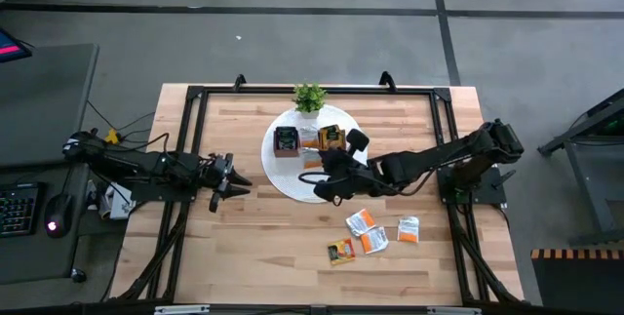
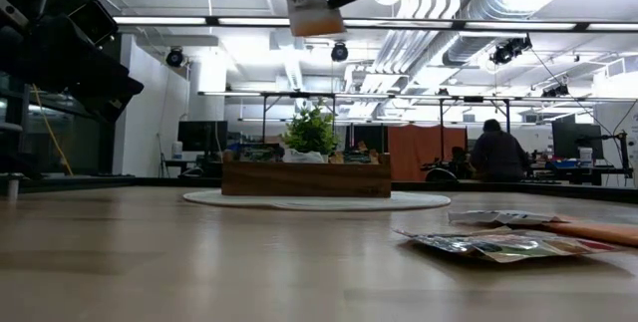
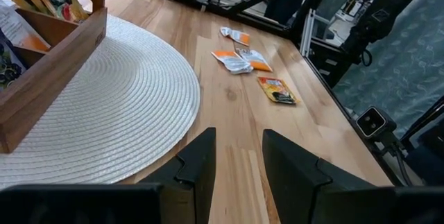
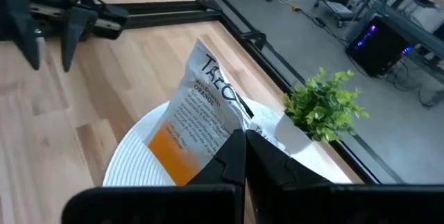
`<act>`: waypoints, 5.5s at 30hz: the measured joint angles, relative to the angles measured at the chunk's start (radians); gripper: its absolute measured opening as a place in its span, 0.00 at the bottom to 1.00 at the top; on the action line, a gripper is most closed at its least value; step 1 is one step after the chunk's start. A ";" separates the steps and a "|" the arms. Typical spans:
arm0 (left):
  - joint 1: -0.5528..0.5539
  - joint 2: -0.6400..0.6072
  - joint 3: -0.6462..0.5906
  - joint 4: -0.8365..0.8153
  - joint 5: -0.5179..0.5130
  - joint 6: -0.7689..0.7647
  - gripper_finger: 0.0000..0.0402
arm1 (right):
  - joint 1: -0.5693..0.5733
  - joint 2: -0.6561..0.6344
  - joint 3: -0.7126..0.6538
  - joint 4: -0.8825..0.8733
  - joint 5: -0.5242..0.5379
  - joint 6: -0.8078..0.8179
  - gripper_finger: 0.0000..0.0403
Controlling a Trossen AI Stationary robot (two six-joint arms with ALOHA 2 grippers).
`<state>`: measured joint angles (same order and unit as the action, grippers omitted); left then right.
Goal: Pick & Place Tea
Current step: Put the white orange tea bag into the middle section of the wooden organizer
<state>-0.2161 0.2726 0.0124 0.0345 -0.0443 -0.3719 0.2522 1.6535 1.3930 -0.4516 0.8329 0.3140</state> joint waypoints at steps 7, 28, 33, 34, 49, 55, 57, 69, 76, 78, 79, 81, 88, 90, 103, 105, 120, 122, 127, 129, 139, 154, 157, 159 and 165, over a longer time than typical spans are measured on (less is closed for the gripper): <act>0.000 0.000 0.000 -0.009 0.000 0.000 0.29 | -0.051 0.000 0.000 -0.030 0.011 0.029 0.00; 0.000 0.000 0.000 -0.008 0.000 0.000 0.29 | -0.282 0.003 -0.220 0.417 -0.210 -0.153 0.00; 0.000 0.000 0.000 -0.009 0.000 0.000 0.29 | -0.301 0.003 -0.343 0.582 -0.201 -0.117 0.00; 0.000 0.000 0.000 -0.009 0.000 0.000 0.29 | -0.306 0.003 -0.366 0.600 -0.184 -0.103 0.00; 0.000 0.000 0.000 -0.010 0.000 0.000 0.29 | -0.392 0.058 -0.469 0.797 -0.305 -0.121 0.00; 0.000 0.000 0.000 -0.011 0.000 0.000 0.29 | -0.410 0.134 -0.432 0.810 -0.349 -0.115 0.00; 0.000 0.000 0.000 -0.016 0.000 0.000 0.29 | -0.411 0.151 -0.430 0.811 -0.354 -0.113 0.00; 0.000 0.000 0.000 -0.016 0.000 0.000 0.29 | -0.411 0.214 -0.428 0.820 -0.380 -0.086 0.00; 0.000 0.000 0.000 -0.016 0.000 0.000 0.29 | -0.427 0.213 -0.428 0.818 -0.381 -0.094 0.00; 0.000 0.000 0.000 -0.016 0.000 0.000 0.29 | -0.431 0.213 -0.428 0.816 -0.379 -0.093 0.00; 0.000 0.000 0.000 -0.016 0.000 0.000 0.29 | -0.434 0.213 -0.428 0.815 -0.380 -0.095 0.00; 0.000 0.000 0.000 -0.016 0.000 0.000 0.29 | -0.438 0.213 -0.428 0.815 -0.399 -0.104 0.00; 0.000 0.000 0.000 -0.016 0.000 0.000 0.29 | -0.439 0.213 -0.428 0.815 -0.473 -0.113 0.00; 0.000 0.000 0.000 -0.016 0.000 0.000 0.29 | -0.439 0.213 -0.428 0.815 -0.476 -0.113 0.00; 0.000 0.000 0.000 -0.016 0.000 0.000 0.29 | -0.439 0.213 -0.428 0.815 -0.470 -0.113 0.20; 0.000 0.000 0.000 -0.016 0.000 0.000 0.29 | -0.439 0.213 -0.428 0.815 -0.477 -0.113 0.24; 0.000 0.000 0.000 -0.015 0.000 0.000 0.29 | -0.436 0.095 -0.423 0.755 -0.508 -0.158 0.45; 0.000 0.000 0.000 -0.015 0.000 0.000 0.29 | -0.433 0.061 -0.423 0.726 -0.507 -0.158 0.46; 0.000 0.000 0.000 -0.015 0.000 0.000 0.29 | -0.411 -0.044 -0.423 0.598 -0.510 -0.158 0.50; 0.000 0.000 0.000 -0.015 0.000 0.000 0.29 | -0.400 -0.087 -0.423 0.532 -0.529 -0.159 0.51; 0.000 0.000 0.000 -0.015 0.000 0.000 0.29 | -0.319 -0.291 -0.423 0.200 -0.624 -0.096 0.52; 0.000 0.000 0.000 -0.015 0.000 0.000 0.29 | -0.113 -0.398 -0.423 -0.060 -0.737 0.097 0.52; 0.000 0.000 0.000 -0.015 0.000 0.000 0.29 | -0.067 -0.396 -0.423 -0.075 -0.737 0.067 0.52; 0.000 0.000 0.000 -0.015 0.000 0.000 0.29 | -0.046 -0.396 -0.423 -0.090 -0.737 0.062 0.52; 0.000 0.000 0.000 -0.015 0.000 0.000 0.29 | -0.015 -0.388 -0.423 -0.130 -0.752 0.059 0.52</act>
<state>-0.2165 0.2729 0.0124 0.0193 -0.0444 -0.3717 0.2370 1.2656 0.9695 -0.5812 0.0812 0.3728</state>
